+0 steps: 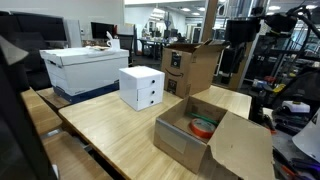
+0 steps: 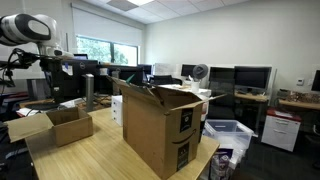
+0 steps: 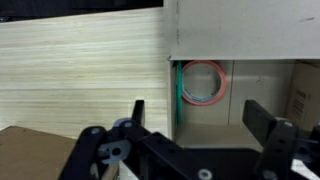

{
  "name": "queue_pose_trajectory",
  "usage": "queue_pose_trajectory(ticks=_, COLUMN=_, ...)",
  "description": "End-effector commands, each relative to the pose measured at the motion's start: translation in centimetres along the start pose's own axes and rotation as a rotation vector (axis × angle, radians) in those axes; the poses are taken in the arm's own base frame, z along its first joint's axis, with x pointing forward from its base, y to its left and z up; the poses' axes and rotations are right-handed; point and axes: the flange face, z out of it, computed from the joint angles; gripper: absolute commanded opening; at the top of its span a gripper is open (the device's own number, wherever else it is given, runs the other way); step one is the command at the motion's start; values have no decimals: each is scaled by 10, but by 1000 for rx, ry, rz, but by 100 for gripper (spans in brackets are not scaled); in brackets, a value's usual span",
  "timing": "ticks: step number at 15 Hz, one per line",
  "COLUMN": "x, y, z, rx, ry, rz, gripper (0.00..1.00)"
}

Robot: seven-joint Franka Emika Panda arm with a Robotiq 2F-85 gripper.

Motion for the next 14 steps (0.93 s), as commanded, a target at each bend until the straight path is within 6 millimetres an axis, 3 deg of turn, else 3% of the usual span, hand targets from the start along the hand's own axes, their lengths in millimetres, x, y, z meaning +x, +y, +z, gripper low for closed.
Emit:
queue_pose_trajectory(ticks=1, x=-11, y=-35, z=1, rx=60, ry=-10, rz=-25, gripper=100)
queue_pose_trajectory(ticks=7, x=-18, y=-99, z=1, rx=180, ry=-91, rz=-83, gripper=100)
queue_pose_trajectory(ticks=8, x=-24, y=-77, z=-3, rx=140, ry=-65, rz=-77, gripper=100)
queue_pose_trajectory(ticks=14, x=-22, y=-81, z=-3, rx=145, ry=-73, rz=-81, gripper=100)
